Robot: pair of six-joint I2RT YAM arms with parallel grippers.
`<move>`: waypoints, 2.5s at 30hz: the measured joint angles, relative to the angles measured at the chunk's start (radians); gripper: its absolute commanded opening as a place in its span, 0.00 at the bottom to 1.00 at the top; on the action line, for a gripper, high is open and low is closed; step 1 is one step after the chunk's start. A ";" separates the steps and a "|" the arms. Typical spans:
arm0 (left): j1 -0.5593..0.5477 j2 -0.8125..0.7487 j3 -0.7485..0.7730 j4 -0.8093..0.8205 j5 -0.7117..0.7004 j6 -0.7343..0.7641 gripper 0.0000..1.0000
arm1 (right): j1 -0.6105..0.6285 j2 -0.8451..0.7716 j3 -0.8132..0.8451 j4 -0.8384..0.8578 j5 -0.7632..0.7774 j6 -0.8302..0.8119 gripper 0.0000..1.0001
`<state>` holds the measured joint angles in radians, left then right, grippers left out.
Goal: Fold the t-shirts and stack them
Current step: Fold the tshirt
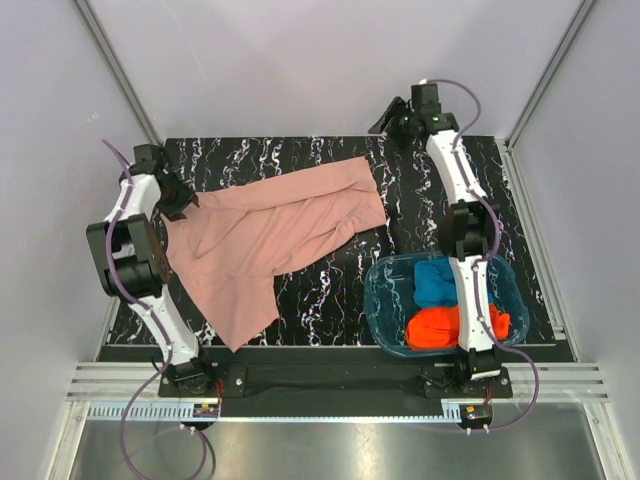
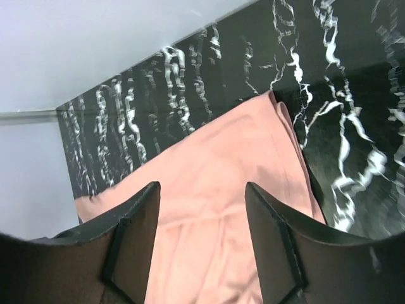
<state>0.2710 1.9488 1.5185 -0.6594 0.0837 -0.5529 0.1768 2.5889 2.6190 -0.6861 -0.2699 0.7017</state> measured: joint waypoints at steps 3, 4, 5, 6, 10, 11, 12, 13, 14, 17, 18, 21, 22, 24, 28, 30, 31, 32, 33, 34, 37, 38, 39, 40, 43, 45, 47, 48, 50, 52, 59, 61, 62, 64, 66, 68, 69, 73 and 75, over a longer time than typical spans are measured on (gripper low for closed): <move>-0.037 -0.078 -0.010 -0.009 -0.005 0.029 0.49 | -0.008 -0.121 -0.018 -0.084 0.018 -0.074 0.41; -0.050 -0.097 -0.013 -0.011 -0.005 0.033 0.49 | -0.009 -0.152 -0.029 -0.108 0.018 -0.084 0.38; -0.070 -0.122 -0.021 -0.011 -0.005 0.037 0.47 | -0.009 -0.189 -0.045 -0.145 0.020 -0.096 0.34; -0.082 -0.146 -0.032 -0.013 -0.005 0.039 0.46 | -0.007 -0.209 -0.058 -0.168 0.024 -0.099 0.32; -0.186 -0.229 -0.092 -0.027 -0.010 0.062 0.44 | 0.020 -0.248 -0.141 -0.265 0.071 -0.085 0.31; -0.209 -0.241 -0.108 -0.029 -0.010 0.068 0.42 | 0.031 -0.247 -0.164 -0.290 0.080 -0.066 0.31; -0.230 -0.249 -0.120 -0.036 -0.008 0.077 0.41 | 0.043 -0.241 -0.182 -0.320 0.092 -0.047 0.31; -0.245 -0.253 -0.130 -0.044 -0.008 0.086 0.40 | 0.058 -0.229 -0.190 -0.363 0.108 -0.022 0.32; -0.252 -0.254 -0.138 -0.050 -0.008 0.093 0.39 | 0.069 -0.216 -0.191 -0.390 0.120 -0.008 0.33; -0.257 -0.254 -0.179 -0.064 -0.008 0.125 0.39 | 0.110 -0.163 -0.182 -0.477 0.154 0.041 0.34; -0.256 -0.256 -0.194 -0.065 -0.008 0.137 0.39 | 0.124 -0.142 -0.177 -0.505 0.161 0.054 0.34; -0.253 -0.268 -0.239 -0.072 -0.009 0.166 0.39 | 0.152 -0.096 -0.176 -0.539 0.203 0.069 0.36; -0.253 -0.275 -0.254 -0.073 -0.009 0.174 0.39 | 0.158 -0.083 -0.175 -0.547 0.213 0.073 0.36; -0.252 -0.283 -0.272 -0.076 -0.008 0.190 0.38 | 0.164 -0.061 -0.168 -0.564 0.229 0.084 0.37; -0.253 -0.286 -0.285 -0.072 -0.006 0.215 0.38 | 0.164 -0.032 -0.164 -0.570 0.246 0.111 0.37; -0.253 -0.286 -0.285 -0.070 -0.004 0.223 0.38 | 0.164 -0.019 -0.163 -0.568 0.257 0.122 0.36; -0.253 -0.286 -0.285 -0.068 -0.003 0.226 0.38 | 0.164 -0.009 -0.156 -0.570 0.261 0.126 0.35; -0.253 -0.285 -0.285 -0.068 -0.002 0.230 0.38 | 0.164 0.002 -0.142 -0.572 0.263 0.130 0.35; -0.253 -0.285 -0.285 -0.068 0.001 0.232 0.38 | 0.164 0.017 -0.121 -0.575 0.267 0.134 0.34; -0.253 -0.285 -0.285 -0.067 0.003 0.233 0.38 | 0.164 0.031 -0.103 -0.575 0.270 0.137 0.34; -0.252 -0.285 -0.286 -0.064 0.012 0.236 0.37 | 0.164 0.048 -0.085 -0.572 0.277 0.146 0.35; -0.252 -0.285 -0.286 -0.063 0.014 0.237 0.37 | 0.164 0.048 -0.085 -0.574 0.278 0.150 0.35; -0.252 -0.285 -0.286 -0.062 0.015 0.238 0.37 | 0.164 0.048 -0.085 -0.574 0.279 0.152 0.35; -0.252 -0.285 -0.288 -0.060 0.015 0.239 0.37 | 0.164 0.048 -0.084 -0.573 0.280 0.154 0.35; -0.252 -0.285 -0.294 -0.055 0.018 0.240 0.37 | 0.164 0.048 -0.083 -0.572 0.280 0.160 0.35; -0.253 -0.285 -0.300 -0.053 0.020 0.240 0.38 | 0.164 0.050 -0.079 -0.571 0.281 0.161 0.35; -0.252 -0.285 -0.303 -0.054 0.022 0.240 0.37 | 0.164 0.061 -0.062 -0.571 0.282 0.163 0.35; -0.253 -0.285 -0.303 -0.052 0.022 0.240 0.37 | 0.164 0.067 -0.055 -0.570 0.281 0.163 0.34; -0.252 -0.285 -0.304 -0.050 0.022 0.241 0.38 | 0.164 0.076 -0.053 -0.568 0.282 0.163 0.34; -0.252 -0.285 -0.304 -0.049 0.022 0.242 0.38 | 0.164 0.083 -0.053 -0.569 0.280 0.163 0.30; -0.252 -0.285 -0.319 -0.048 0.022 0.243 0.38 | 0.164 0.092 -0.037 -0.580 0.284 0.158 0.15; -0.252 -0.286 -0.319 -0.047 0.022 0.243 0.38 | 0.164 0.092 -0.036 -0.582 0.285 0.158 0.13; -0.252 -0.285 -0.319 -0.047 0.022 0.243 0.38 | 0.164 0.092 -0.034 -0.583 0.285 0.157 0.11; -0.252 -0.285 -0.319 -0.047 0.022 0.243 0.38 | 0.164 0.092 -0.033 -0.583 0.286 0.152 0.05; -0.252 -0.286 -0.319 -0.047 0.022 0.243 0.38 | 0.164 0.092 -0.033 -0.584 0.288 0.148 0.00; -0.252 -0.286 -0.323 -0.044 0.022 0.243 0.38 | 0.164 0.090 -0.033 -0.584 0.289 0.146 0.00; -0.252 -0.286 -0.325 -0.044 0.022 0.243 0.38 | 0.164 0.089 -0.034 -0.584 0.289 0.144 0.00; -0.253 -0.286 -0.334 -0.044 0.022 0.243 0.38 | 0.164 0.071 -0.048 -0.586 0.297 0.130 0.01; -0.252 -0.286 -0.335 -0.044 0.022 0.244 0.38 | 0.164 0.047 -0.071 -0.586 0.304 0.118 0.03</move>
<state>0.0189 1.6630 1.1839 -0.7036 0.1055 -0.3092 0.3405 2.6354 2.5477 -1.2720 0.0341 0.8200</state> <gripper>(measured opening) 0.376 0.018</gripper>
